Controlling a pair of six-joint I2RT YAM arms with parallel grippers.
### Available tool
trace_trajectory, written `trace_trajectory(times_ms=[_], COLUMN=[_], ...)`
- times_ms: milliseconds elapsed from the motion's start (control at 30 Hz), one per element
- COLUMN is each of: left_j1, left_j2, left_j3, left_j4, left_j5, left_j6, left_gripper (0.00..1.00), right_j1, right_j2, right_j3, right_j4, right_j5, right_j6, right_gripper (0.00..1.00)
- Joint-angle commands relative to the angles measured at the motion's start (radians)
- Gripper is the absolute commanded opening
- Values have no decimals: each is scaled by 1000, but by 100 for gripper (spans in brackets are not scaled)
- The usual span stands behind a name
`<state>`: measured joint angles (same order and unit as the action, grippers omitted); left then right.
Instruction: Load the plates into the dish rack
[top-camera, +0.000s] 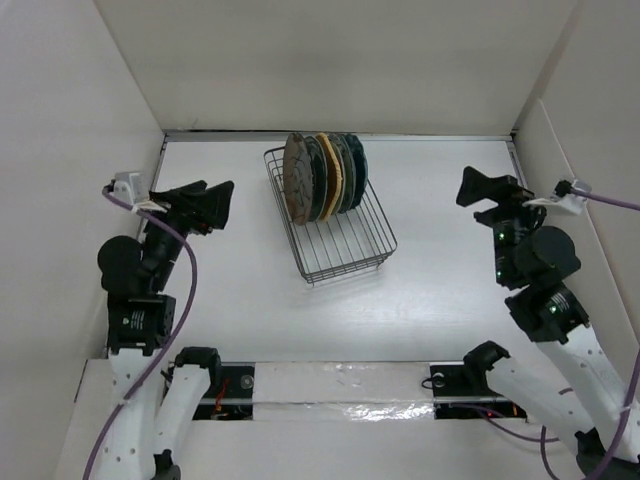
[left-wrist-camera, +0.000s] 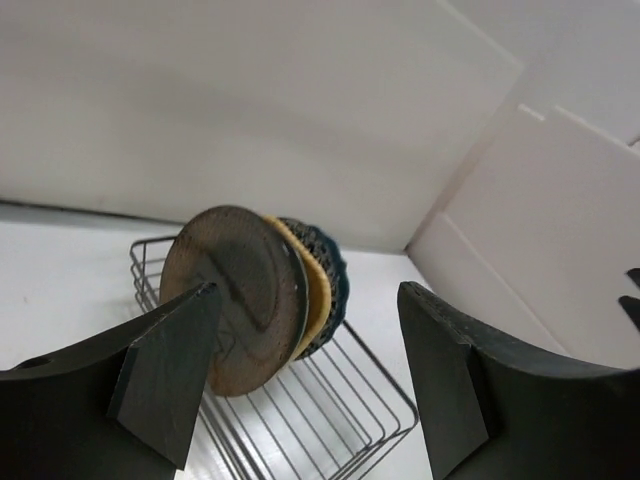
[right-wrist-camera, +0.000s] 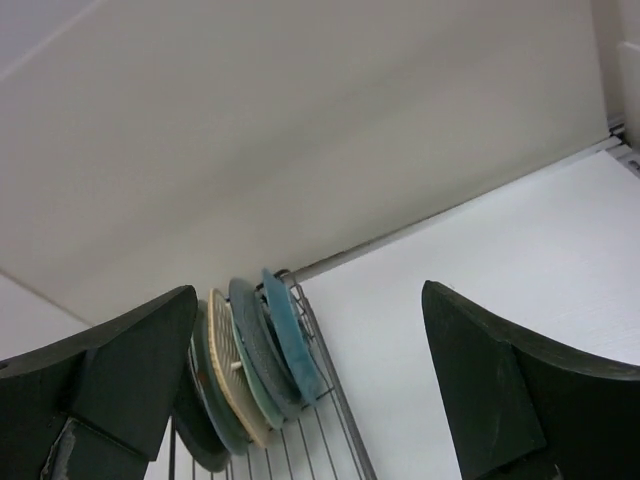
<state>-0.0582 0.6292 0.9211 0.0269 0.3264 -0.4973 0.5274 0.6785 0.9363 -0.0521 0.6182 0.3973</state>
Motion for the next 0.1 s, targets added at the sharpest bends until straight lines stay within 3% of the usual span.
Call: trace_trajectory(times_ms=[0, 67], left_j1=[-3, -3], left_j2=[-20, 1], left_j3=[13, -5], left_j4=[60, 61], left_j5=[-9, 8], left_j6=[-18, -27], left_gripper=[68, 69], right_j1=[-30, -40], right_j2=[19, 47], right_j3=[-40, -33], right_j4=[-25, -34], right_j5=[-73, -133], right_j6=[18, 28], right_gripper=[100, 100])
